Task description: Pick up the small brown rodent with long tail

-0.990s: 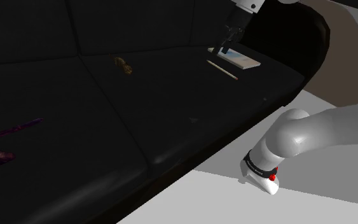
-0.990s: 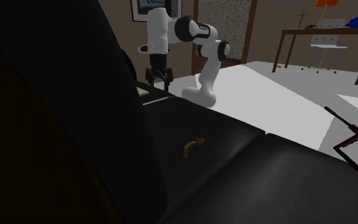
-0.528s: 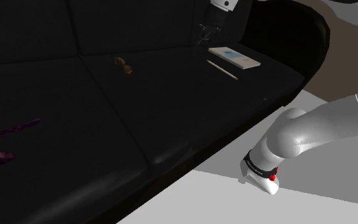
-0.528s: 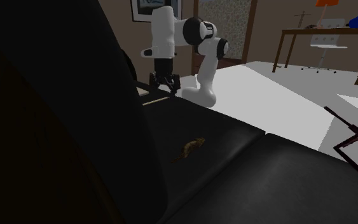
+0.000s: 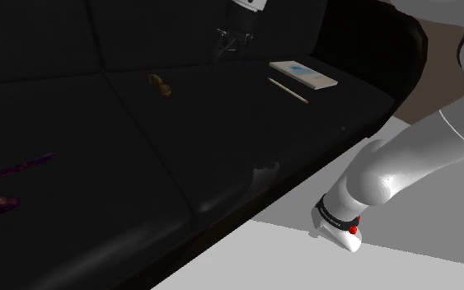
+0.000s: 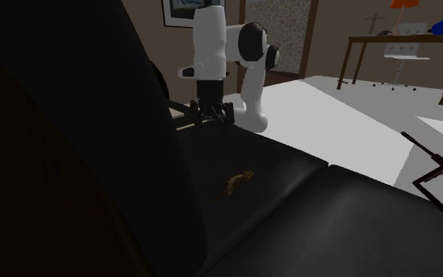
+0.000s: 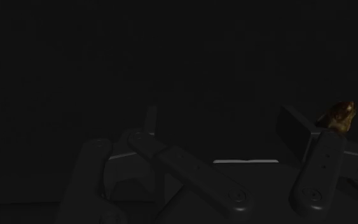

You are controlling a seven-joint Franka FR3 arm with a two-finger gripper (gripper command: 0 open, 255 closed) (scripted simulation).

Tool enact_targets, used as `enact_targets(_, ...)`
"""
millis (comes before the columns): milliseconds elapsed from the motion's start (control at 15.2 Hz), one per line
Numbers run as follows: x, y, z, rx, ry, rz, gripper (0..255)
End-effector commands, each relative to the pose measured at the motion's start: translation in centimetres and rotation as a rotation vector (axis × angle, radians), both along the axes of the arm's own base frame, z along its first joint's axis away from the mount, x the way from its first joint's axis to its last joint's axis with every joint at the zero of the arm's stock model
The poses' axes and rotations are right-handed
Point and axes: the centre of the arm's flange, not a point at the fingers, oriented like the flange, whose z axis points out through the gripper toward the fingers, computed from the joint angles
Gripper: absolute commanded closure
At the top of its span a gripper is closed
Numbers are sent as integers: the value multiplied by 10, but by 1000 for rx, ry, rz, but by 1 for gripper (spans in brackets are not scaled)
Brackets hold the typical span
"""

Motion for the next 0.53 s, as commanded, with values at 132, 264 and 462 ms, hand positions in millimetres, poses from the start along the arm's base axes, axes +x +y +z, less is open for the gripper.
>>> enact_targets(132, 26, 48, -4, 1, 4, -5, 0)
enact_targets(264, 40, 70, -6, 1, 6, -7, 0)
enact_targets(462, 60, 105, -9, 2, 9, -10, 0)
